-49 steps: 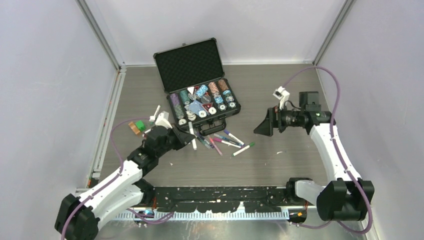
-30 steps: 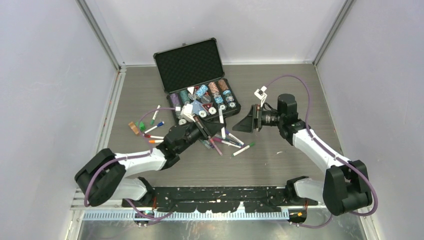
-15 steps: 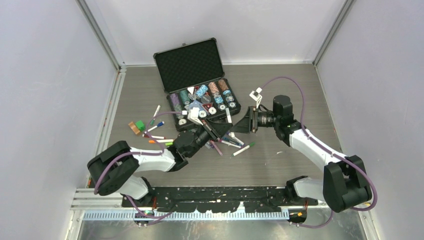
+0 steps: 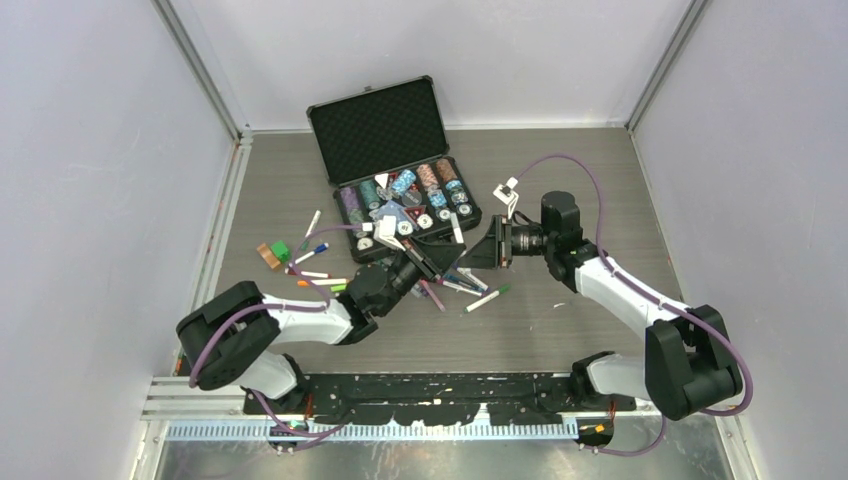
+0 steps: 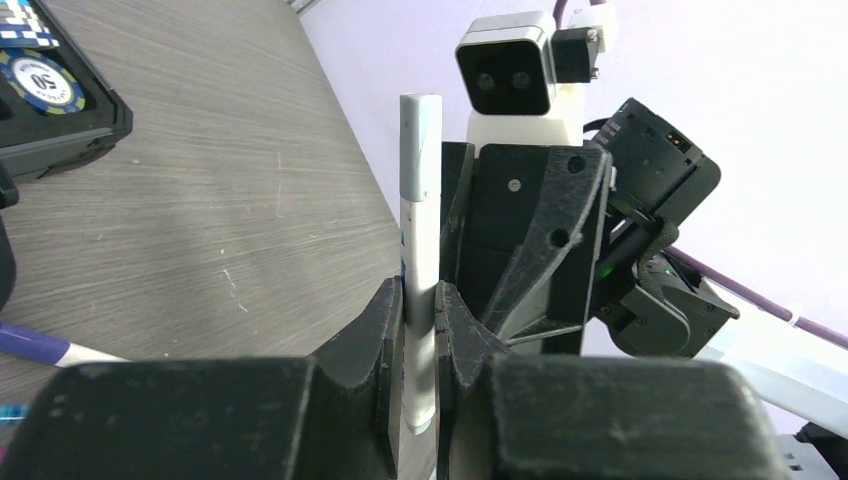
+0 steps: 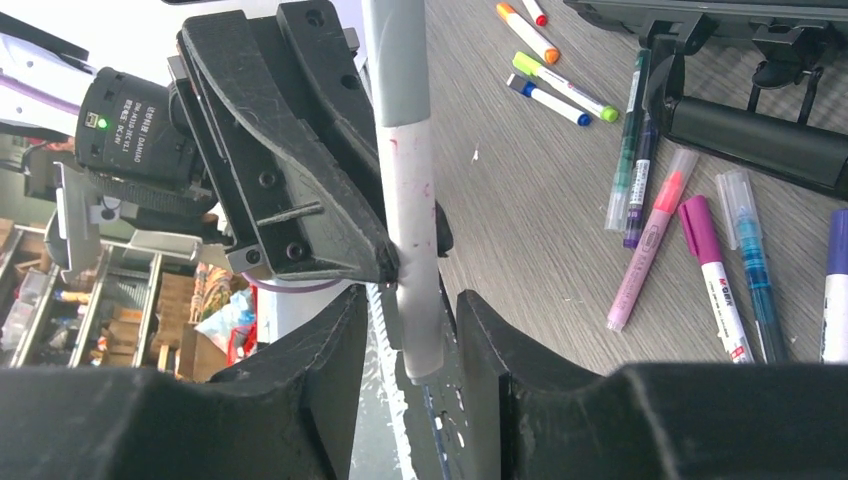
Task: Open the pen caps
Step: Open the pen cap from the pen.
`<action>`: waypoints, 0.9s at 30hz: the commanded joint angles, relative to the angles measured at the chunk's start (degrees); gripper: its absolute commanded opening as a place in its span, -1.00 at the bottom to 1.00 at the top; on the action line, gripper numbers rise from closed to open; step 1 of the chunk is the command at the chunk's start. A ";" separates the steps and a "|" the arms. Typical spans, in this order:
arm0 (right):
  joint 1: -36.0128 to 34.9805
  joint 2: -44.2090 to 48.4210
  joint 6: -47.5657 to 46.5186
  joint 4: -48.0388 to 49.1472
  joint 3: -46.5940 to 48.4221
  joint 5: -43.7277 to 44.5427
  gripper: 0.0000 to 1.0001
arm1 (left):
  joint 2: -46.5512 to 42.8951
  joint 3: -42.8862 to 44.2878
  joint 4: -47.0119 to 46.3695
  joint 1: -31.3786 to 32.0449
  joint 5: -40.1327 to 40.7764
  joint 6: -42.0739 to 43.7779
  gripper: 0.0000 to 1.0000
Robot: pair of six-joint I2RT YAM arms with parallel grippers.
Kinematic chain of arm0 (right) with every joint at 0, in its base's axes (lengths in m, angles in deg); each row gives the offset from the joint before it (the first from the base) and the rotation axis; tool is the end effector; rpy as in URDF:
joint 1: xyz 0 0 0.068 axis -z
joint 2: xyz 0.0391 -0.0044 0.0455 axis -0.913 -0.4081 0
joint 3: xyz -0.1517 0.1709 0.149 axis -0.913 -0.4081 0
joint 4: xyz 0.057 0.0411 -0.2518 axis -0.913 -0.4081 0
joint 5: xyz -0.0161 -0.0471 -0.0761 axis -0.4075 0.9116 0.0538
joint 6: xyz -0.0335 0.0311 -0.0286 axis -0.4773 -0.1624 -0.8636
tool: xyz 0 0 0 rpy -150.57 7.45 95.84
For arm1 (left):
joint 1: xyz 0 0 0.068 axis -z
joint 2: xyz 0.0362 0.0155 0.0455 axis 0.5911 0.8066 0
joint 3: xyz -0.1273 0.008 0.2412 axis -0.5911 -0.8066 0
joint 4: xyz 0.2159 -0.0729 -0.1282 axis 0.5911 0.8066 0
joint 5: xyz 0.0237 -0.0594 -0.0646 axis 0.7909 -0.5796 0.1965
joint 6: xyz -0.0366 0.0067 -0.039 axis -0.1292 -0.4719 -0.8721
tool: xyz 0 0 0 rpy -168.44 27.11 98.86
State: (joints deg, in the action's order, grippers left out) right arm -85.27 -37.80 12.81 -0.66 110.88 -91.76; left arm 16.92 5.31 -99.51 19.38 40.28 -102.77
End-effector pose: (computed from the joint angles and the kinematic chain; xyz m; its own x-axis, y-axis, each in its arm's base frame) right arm 0.2358 0.1161 0.2458 -0.7968 0.0006 -0.6042 -0.5905 0.2109 0.7790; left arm 0.1658 -0.2279 0.2236 -0.5252 -0.6922 -0.4949 0.4376 0.2791 -0.8548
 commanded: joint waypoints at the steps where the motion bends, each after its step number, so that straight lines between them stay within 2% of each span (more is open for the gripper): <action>1: -0.31 0.16 -0.27 2.65 0.53 -0.90 -0.17 | 1.01 1.74 -5.61 0.87 0.91 0.99 -1.00; 6: -0.33 -0.38 -0.49 2.18 0.67 -0.77 -0.29 | 2.97 1.63 -8.98 1.30 0.95 -0.05 -1.00; 11: -0.33 -0.26 -1.07 1.80 0.88 -0.95 -0.67 | 3.11 1.37 -9.29 1.48 1.47 -0.30 -0.99; 13: -0.33 -0.26 -1.84 0.70 1.13 -0.94 -0.81 | 2.82 1.10 -9.30 1.50 1.99 -0.40 -0.89; 14: -0.32 -0.26 -2.11 0.31 1.28 -0.95 -0.88 | 2.71 1.01 -9.30 1.49 2.16 -0.45 -0.83; 16: -0.34 -0.10 -3.27 -1.14 1.66 -1.03 -0.99 | 2.35 0.72 -9.30 1.51 2.56 -0.66 -0.58; 21: -0.33 0.60 -10.74 -10.25 4.40 -1.94 -0.99 | -1.43 -0.62 -6.03 0.40 2.08 -0.68 0.21; 24: -0.38 0.31 -13.29 -12.86 5.56 -4.09 -0.99 | -4.80 -0.45 -0.49 -2.01 -2.45 -0.96 0.41; 27: -0.49 0.30 -13.70 -12.90 5.71 -6.94 -0.99 | -7.08 0.46 4.78 -4.64 -6.64 -2.72 0.46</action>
State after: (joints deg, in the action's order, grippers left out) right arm -85.31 -38.28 3.21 -11.42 113.83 -93.99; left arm 13.75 4.76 -100.38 17.85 38.90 -104.59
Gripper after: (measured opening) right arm 0.208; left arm 0.717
